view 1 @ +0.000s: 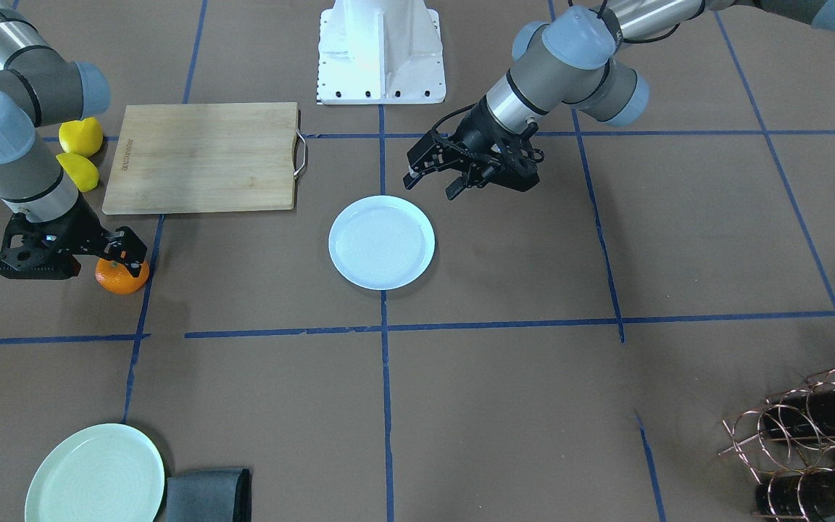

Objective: Pick orange to plate
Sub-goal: 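Grasp the orange with the right gripper while the left gripper holds the plate, then carry the orange with the right gripper and lower it onto the plate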

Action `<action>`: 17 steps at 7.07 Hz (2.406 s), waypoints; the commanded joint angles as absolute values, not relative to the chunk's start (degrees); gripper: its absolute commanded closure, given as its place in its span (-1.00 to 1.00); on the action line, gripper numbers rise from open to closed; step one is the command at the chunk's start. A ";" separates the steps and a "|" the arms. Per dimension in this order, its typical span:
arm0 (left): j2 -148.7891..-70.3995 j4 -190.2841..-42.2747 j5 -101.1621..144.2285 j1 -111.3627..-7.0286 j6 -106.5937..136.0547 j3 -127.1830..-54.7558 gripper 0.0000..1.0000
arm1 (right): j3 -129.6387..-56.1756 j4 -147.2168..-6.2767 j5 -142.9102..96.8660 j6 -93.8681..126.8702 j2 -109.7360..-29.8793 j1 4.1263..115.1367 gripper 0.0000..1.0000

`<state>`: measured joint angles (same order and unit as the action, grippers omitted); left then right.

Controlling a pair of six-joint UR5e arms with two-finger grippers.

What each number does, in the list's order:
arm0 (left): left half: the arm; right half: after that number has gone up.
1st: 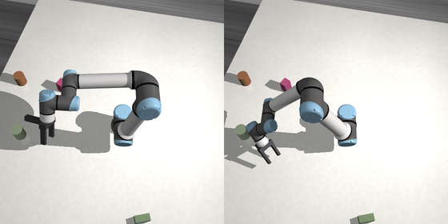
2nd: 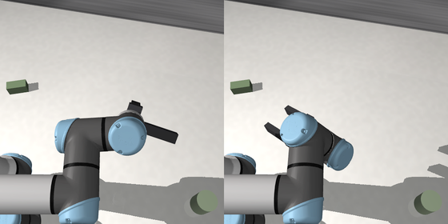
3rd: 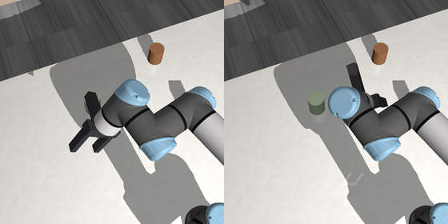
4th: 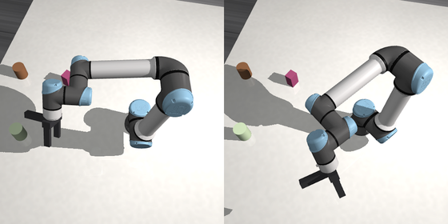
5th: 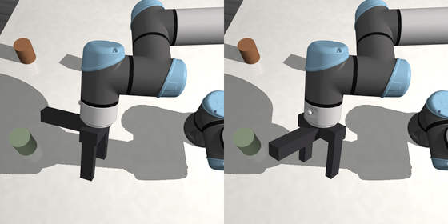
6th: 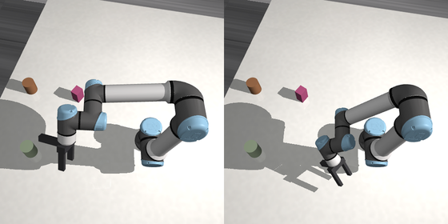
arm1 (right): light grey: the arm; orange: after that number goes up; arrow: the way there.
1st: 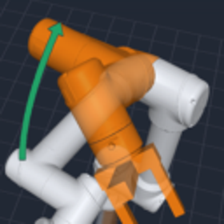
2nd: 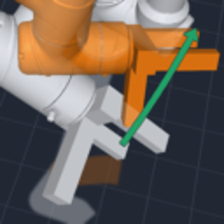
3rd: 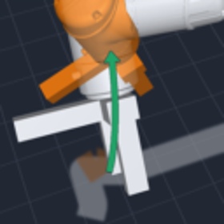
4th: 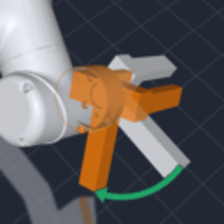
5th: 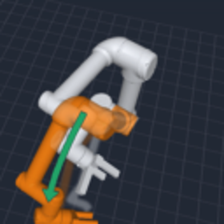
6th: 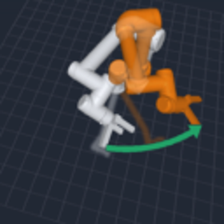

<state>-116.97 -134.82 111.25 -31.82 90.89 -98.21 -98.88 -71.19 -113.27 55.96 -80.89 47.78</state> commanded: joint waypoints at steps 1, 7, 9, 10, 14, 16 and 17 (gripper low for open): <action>-116.98 -134.82 110.74 -31.82 90.88 -98.17 -0.83 | -97.91 -71.10 -113.20 55.99 -80.86 46.32 -1.00; -117.33 -134.82 110.74 -31.82 91.23 -98.35 -0.84 | -94.13 -71.19 -112.24 59.59 -77.79 45.26 1.00; -117.25 -134.82 110.74 -31.82 91.23 -98.79 -0.84 | -103.47 -76.16 -113.29 62.03 -76.65 45.09 1.00; -117.16 -134.82 110.74 -31.90 91.32 -99.31 -0.84 | -104.23 -81.68 -112.94 70.84 -68.90 41.78 1.00; -109.00 -134.82 111.27 -32.78 91.23 -109.24 -0.85 | -90.14 -80.26 -107.59 87.80 -48.12 31.48 1.00; -108.02 -134.82 111.10 -32.70 91.23 -109.07 -0.85 | -84.48 -75.87 -105.22 87.80 -47.19 28.41 1.00; -108.02 -134.82 110.83 -32.61 91.23 -108.81 -0.85 | -84.12 -75.50 -103.81 87.80 -47.02 27.17 1.00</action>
